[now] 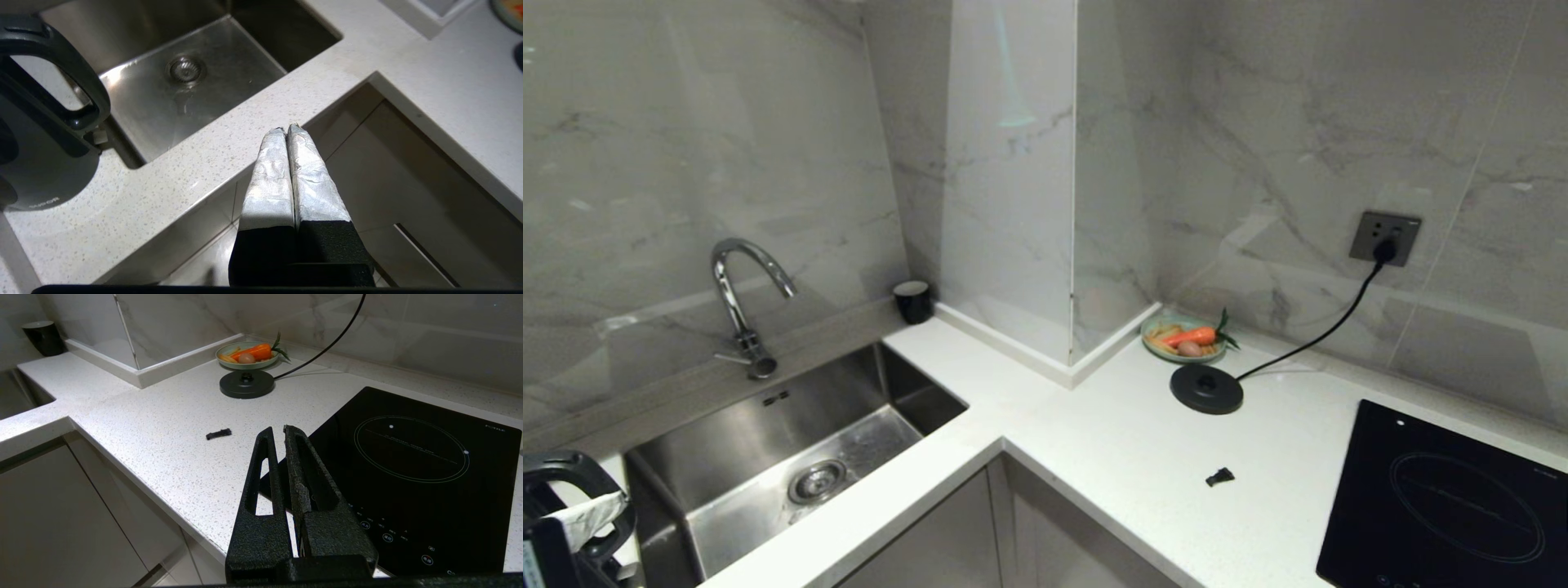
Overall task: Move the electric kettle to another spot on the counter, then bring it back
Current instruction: Grab the kettle
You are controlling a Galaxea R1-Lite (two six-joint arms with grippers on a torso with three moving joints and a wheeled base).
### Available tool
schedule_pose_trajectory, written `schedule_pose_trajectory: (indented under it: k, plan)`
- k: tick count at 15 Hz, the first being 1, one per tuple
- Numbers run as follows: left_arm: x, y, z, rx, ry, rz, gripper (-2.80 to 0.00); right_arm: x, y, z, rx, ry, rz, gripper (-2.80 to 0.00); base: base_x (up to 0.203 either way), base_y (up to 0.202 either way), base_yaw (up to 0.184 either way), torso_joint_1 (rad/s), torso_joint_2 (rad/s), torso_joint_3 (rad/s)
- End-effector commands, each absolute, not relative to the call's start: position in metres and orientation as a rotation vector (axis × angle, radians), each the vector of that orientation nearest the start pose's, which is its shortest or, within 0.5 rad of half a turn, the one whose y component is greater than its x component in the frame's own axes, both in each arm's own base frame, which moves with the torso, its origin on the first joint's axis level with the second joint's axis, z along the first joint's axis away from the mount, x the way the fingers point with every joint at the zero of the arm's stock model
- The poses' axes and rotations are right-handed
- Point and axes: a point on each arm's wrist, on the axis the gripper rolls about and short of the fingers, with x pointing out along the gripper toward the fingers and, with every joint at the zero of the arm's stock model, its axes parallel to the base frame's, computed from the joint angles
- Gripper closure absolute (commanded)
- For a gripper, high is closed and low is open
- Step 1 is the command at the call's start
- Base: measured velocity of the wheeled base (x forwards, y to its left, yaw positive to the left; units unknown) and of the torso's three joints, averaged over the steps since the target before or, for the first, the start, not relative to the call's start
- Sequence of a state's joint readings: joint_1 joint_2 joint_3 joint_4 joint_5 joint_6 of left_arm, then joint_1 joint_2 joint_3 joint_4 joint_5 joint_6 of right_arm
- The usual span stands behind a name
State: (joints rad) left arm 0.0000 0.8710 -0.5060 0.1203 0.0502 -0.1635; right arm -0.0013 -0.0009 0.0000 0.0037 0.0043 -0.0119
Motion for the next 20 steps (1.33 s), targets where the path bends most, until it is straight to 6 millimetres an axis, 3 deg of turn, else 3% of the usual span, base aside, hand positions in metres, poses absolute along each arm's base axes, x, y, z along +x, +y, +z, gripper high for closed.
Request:
schedule_pose_trajectory:
  k: [1,4,6,9,15,16,20]
  plan:
    - [0.131,0.002,0.169,-0.146,0.65,0.154,0.0,-0.023,0.0,0.075,-0.012,0.003,0.005,0.0,0.0,0.0,0.0,0.0,0.0,0.0]
    - [0.162,0.006,0.137,-0.12,0.676,0.405,0.0,-0.023,0.0,0.075,-0.012,0.003,0.005,0.0,0.0,0.0,0.0,0.0,0.0,0.0]
    - [0.154,0.008,0.122,-0.117,0.668,0.461,0.0,-0.023,0.0,0.075,-0.012,0.003,0.005,0.0,0.0,0.0,0.0,0.0,0.0,0.0]
    - [0.154,0.015,0.112,-0.147,0.706,0.499,0.0,-0.023,0.0,0.075,-0.012,0.003,0.005,0.0,0.0,0.0,0.0,0.0,0.0,0.0]
    - [0.187,0.042,0.102,-0.179,0.704,0.6,0.0,-0.023,0.0,0.075,-0.012,0.003,0.005,0.0,0.0,0.0,0.0,0.0,0.0,0.0]
    - [0.187,0.044,0.101,-0.169,0.711,0.581,-2.8,-0.023,0.0,0.075,-0.012,0.003,0.005,0.0,0.0,0.0,0.0,0.0,0.0,0.0]
    - [0.185,0.066,0.103,-0.171,0.732,0.53,-2.8,-0.023,0.0,0.075,-0.012,0.005,0.005,0.0,0.0,0.0,0.0,0.0,0.0,0.0]
